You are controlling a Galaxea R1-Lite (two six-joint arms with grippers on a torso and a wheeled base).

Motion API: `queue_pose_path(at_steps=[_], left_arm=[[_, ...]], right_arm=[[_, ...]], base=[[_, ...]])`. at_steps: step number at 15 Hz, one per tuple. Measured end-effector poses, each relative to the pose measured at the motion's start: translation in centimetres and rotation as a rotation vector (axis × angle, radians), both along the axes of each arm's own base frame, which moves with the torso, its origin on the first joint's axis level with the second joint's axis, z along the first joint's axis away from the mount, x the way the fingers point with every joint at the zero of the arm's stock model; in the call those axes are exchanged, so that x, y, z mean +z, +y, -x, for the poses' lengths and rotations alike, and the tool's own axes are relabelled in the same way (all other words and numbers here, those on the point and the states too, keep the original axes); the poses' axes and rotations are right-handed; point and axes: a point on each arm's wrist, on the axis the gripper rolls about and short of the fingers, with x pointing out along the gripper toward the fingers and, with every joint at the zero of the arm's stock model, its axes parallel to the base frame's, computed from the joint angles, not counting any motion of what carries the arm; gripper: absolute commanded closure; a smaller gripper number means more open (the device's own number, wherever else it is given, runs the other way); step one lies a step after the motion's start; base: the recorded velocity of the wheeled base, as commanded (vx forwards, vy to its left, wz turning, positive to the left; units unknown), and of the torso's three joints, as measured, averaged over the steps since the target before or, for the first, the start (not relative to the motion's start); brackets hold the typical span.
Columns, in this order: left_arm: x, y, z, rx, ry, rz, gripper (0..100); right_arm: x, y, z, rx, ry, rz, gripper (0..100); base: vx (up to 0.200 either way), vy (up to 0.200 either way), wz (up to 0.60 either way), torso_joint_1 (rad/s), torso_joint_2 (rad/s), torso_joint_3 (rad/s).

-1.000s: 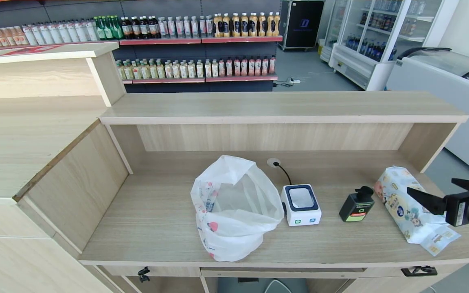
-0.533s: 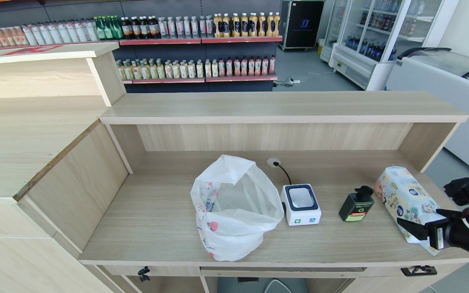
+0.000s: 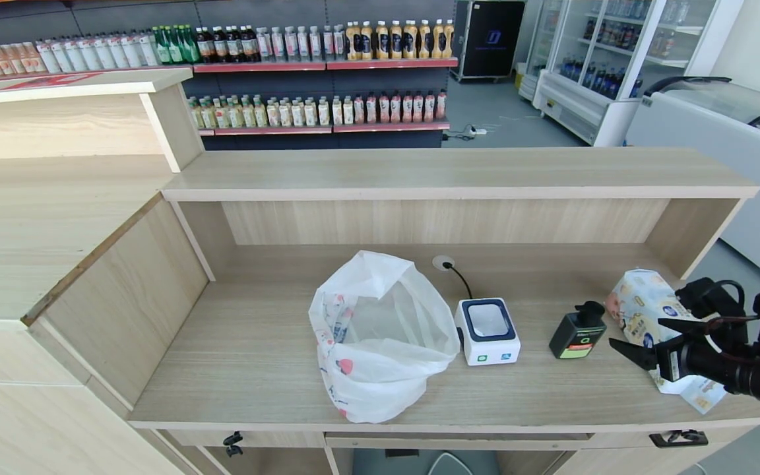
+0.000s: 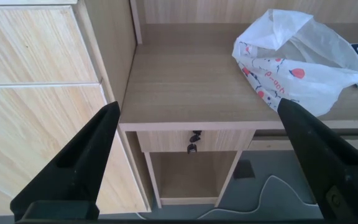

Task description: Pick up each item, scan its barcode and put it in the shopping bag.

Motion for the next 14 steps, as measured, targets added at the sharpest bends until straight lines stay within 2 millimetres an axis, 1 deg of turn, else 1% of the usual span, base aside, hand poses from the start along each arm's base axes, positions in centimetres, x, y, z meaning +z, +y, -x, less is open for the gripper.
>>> queue_pose_path(at_steps=[4, 8, 11, 14], left_arm=[[0.0, 0.0, 0.0, 0.0, 0.0, 0.0, 0], [0.0, 0.0, 0.0, 0.0, 0.0, 0.0, 0], [0.0, 0.0, 0.0, 0.0, 0.0, 0.0, 0], [0.0, 0.0, 0.0, 0.0, 0.0, 0.0, 0]], right_arm=[[-1.1, -0.3, -2.2, 0.057, -0.004, -0.002, 0], [-2.1, 0.6, -4.2, 0.182, -0.033, 0.034, 0], [-3.3, 1.3, -5.3, 0.275, -0.038, 0.052, 0], [-4.2, 1.8, -6.0, 0.321, -0.039, 0.062, 0]], base=[[0.0, 0.0, 0.0, 0.0, 0.0, 0.0], [0.0, 0.0, 0.0, 0.0, 0.0, 0.0], [0.0, 0.0, 0.0, 0.0, 0.0, 0.0], [0.0, 0.0, 0.0, 0.0, 0.0, 0.0]])
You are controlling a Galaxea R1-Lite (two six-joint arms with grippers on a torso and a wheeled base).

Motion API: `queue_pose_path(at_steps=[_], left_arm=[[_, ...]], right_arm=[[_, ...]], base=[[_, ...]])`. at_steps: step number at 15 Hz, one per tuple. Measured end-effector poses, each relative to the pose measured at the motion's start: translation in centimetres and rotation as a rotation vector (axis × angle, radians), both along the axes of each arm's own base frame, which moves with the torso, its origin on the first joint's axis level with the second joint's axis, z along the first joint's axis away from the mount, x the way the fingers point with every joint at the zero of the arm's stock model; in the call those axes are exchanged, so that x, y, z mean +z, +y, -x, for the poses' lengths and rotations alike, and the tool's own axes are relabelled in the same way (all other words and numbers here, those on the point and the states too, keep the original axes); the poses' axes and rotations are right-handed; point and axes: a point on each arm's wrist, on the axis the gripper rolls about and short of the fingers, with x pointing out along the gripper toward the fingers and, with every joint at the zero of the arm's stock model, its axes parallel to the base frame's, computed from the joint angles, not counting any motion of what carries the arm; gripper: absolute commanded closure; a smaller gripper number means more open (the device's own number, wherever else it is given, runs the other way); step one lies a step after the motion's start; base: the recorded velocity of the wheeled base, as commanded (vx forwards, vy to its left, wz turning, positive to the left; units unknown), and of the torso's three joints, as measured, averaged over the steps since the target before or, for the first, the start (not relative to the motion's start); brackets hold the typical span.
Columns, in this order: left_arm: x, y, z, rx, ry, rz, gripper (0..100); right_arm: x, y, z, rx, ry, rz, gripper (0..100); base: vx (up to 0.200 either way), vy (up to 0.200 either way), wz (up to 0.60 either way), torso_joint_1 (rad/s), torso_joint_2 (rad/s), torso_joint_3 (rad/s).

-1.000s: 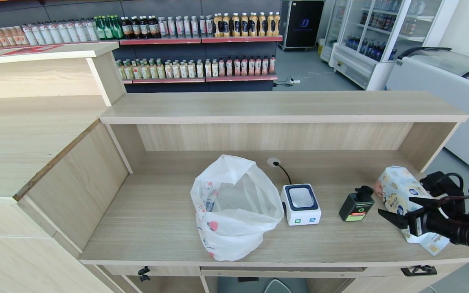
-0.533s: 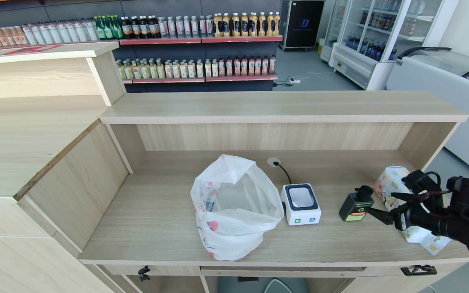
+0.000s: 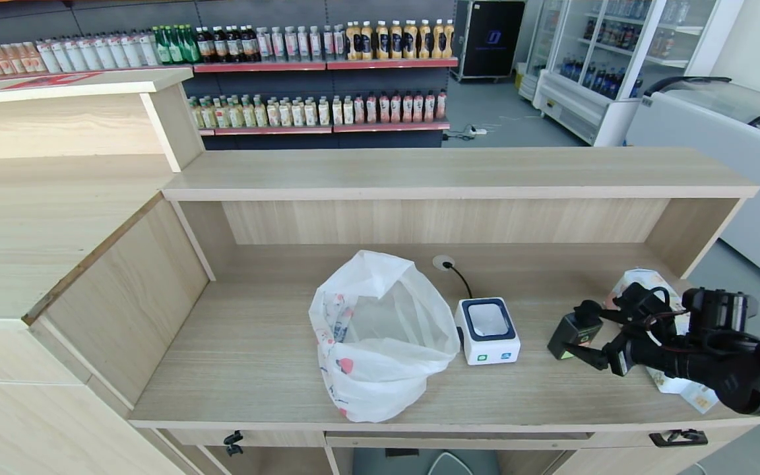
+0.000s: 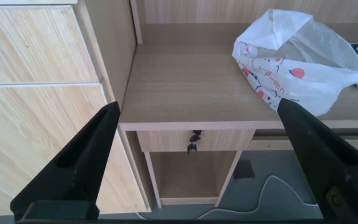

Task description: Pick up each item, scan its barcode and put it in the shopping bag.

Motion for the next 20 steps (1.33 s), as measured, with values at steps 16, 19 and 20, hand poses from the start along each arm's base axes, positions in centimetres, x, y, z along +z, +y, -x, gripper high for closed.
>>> queue_pose_path(at_steps=[16, 19, 20], left_arm=[[0.0, 0.0, 0.0, 0.0, 0.0, 0.0, 0], [0.0, 0.0, 0.0, 0.0, 0.0, 0.0, 0], [0.0, 0.0, 0.0, 0.0, 0.0, 0.0, 0]], right_arm=[[-2.4, 1.0, -2.6, 0.084, -0.006, 0.002, 100], [-2.6, 1.2, -3.0, 0.09, -0.01, 0.0, 100], [-2.6, 1.3, -3.1, 0.094, -0.01, -0.001, 100]], base=[[0.0, 0.0, 0.0, 0.0, 0.0, 0.0], [0.0, 0.0, 0.0, 0.0, 0.0, 0.0], [0.0, 0.0, 0.0, 0.0, 0.0, 0.0]])
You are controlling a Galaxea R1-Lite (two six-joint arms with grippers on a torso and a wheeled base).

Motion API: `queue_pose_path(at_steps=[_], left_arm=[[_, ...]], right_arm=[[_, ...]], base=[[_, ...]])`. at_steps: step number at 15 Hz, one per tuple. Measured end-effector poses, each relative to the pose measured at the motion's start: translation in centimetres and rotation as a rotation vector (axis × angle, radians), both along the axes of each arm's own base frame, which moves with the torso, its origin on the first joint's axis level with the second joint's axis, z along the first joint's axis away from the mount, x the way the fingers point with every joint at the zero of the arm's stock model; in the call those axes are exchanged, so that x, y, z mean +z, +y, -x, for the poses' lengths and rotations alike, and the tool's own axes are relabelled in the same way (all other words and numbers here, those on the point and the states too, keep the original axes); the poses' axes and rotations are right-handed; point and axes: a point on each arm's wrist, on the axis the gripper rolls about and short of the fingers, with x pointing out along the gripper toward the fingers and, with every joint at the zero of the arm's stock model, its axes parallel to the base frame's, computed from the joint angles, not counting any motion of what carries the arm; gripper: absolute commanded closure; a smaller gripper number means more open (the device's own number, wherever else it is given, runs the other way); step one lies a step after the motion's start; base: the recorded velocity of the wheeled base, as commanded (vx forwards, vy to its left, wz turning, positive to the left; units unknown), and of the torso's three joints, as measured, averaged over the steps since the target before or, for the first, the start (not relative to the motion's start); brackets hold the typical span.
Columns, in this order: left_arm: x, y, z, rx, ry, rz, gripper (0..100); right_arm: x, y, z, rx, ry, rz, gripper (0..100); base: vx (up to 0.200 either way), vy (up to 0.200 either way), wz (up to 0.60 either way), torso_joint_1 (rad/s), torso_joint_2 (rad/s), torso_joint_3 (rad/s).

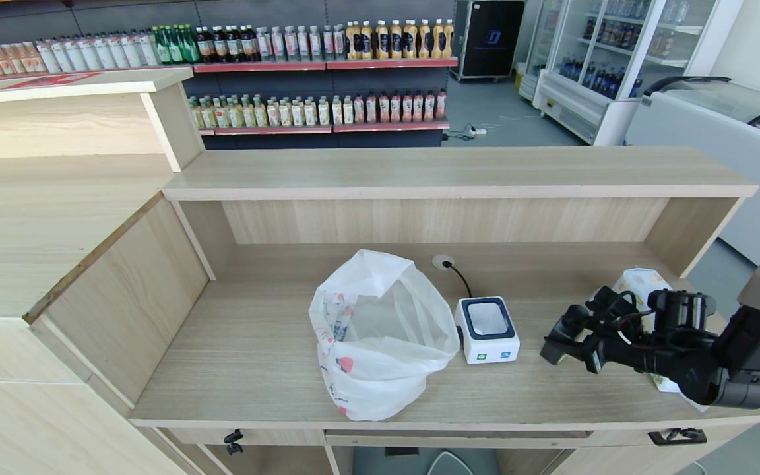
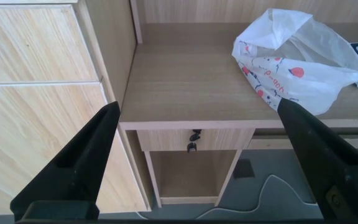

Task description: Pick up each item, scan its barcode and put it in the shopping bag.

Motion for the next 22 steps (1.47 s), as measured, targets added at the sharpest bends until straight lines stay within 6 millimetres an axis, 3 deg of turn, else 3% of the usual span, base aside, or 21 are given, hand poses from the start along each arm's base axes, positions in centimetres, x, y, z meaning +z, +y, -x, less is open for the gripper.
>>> queue_pose_path(at_steps=[4, 6, 8, 10, 12, 14, 16, 22], left_arm=[[0.0, 0.0, 0.0, 0.0, 0.0, 0.0, 0], [0.0, 0.0, 0.0, -0.001, 0.0, 0.0, 0], [0.0, 0.0, 0.0, 0.0, 0.0, 0.0, 0], [0.0, 0.0, 0.0, 0.0, 0.0, 0.0, 0], [0.0, 0.0, 0.0, 0.0, 0.0, 0.0, 0], [0.0, 0.0, 0.0, 0.0, 0.0, 0.0, 0], [0.0, 0.0, 0.0, 0.0, 0.0, 0.0, 0], [0.0, 0.0, 0.0, 0.0, 0.0, 0.0, 0]], right_arm=[[0.0, 0.3, 0.3, 0.005, 0.011, -0.001, 100], [1.5, 0.3, 0.9, 0.021, -0.022, -0.014, 100], [3.9, 0.4, 1.9, 0.058, -0.063, -0.064, 100], [7.8, 0.8, 3.3, 0.121, -0.153, -0.12, 100], [13.1, 1.7, 4.8, 0.289, -0.37, -0.142, 100], [17.0, 3.3, 6.3, 0.452, -0.572, -0.117, 100], [19.2, 5.3, 7.4, 0.571, -0.704, -0.095, 100], [23.3, 11.3, 8.7, 0.913, -0.942, -0.066, 100]], base=[[0.0, 0.0, 0.0, 0.0, 0.0, 0.0], [0.0, 0.0, 0.0, 0.0, 0.0, 0.0], [0.0, 0.0, 0.0, 0.0, 0.0, 0.0], [0.0, 0.0, 0.0, 0.0, 0.0, 0.0], [0.0, 0.0, 0.0, 0.0, 0.0, 0.0], [0.0, 0.0, 0.0, 0.0, 0.0, 0.0], [0.0, 0.0, 0.0, 0.0, 0.0, 0.0], [0.0, 0.0, 0.0, 0.0, 0.0, 0.0]])
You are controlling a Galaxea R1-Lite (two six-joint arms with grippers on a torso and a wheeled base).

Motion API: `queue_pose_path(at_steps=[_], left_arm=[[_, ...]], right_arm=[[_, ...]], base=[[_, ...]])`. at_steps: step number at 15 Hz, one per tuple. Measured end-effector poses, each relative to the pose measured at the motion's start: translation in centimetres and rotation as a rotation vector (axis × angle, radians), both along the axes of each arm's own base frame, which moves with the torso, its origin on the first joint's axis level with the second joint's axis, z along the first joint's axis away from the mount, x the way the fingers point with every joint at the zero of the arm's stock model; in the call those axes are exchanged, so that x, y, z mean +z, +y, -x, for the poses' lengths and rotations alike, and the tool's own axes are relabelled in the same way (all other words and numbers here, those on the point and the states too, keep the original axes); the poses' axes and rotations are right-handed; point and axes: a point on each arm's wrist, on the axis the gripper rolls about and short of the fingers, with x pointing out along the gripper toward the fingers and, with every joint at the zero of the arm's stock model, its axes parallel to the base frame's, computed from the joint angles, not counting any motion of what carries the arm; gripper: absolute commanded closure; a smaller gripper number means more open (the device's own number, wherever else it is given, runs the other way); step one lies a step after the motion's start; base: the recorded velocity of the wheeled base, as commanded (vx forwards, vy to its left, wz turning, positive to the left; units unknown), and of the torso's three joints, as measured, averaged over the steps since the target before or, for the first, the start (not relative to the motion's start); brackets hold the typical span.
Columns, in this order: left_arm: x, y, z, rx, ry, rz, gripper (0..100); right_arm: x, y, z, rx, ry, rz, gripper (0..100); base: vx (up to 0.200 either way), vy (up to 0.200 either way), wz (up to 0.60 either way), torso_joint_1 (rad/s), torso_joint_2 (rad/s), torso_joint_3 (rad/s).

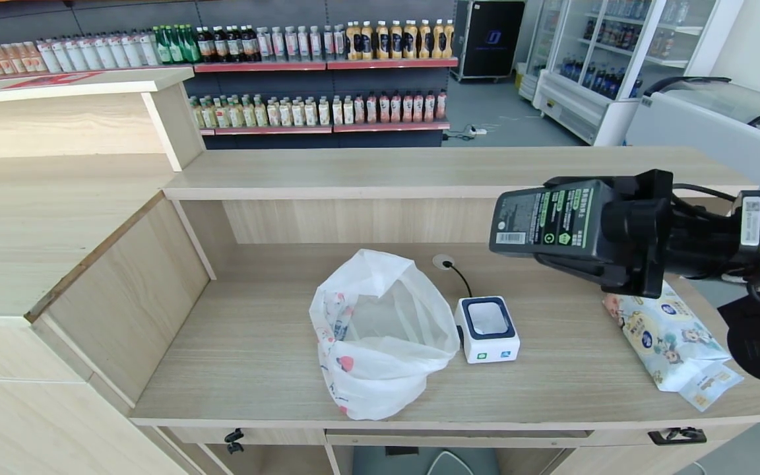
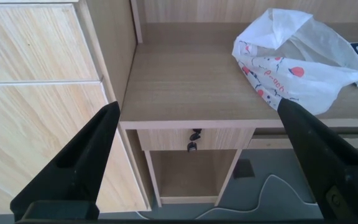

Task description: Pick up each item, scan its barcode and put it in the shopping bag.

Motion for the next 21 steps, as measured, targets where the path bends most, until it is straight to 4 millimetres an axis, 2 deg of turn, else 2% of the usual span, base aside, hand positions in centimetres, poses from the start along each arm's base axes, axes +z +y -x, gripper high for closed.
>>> queue_pose_path(at_steps=[3, 8, 12, 16, 21], left_arm=[[0.0, 0.0, 0.0, 0.0, 0.0, 0.0, 0], [0.0, 0.0, 0.0, 0.0, 0.0, 0.0, 0], [0.0, 0.0, 0.0, 0.0, 0.0, 0.0, 0], [0.0, 0.0, 0.0, 0.0, 0.0, 0.0, 0], [0.0, 0.0, 0.0, 0.0, 0.0, 0.0, 0]], right_arm=[[1.8, 2.9, 1.0, 0.115, -0.078, -0.012, 100], [4.2, 5.7, 3.0, 0.228, -0.168, -0.045, 100], [5.0, 8.0, 5.2, 0.336, -0.193, -0.065, 100], [4.7, 9.3, 5.9, 0.385, -0.186, -0.068, 100], [4.5, 9.5, 6.0, 0.393, -0.178, -0.066, 100]], base=[[0.0, 0.0, 0.0, 0.0, 0.0, 0.0], [0.0, 0.0, 0.0, 0.0, 0.0, 0.0], [0.0, 0.0, 0.0, 0.0, 0.0, 0.0], [0.0, 0.0, 0.0, 0.0, 0.0, 0.0], [0.0, 0.0, 0.0, 0.0, 0.0, 0.0]])
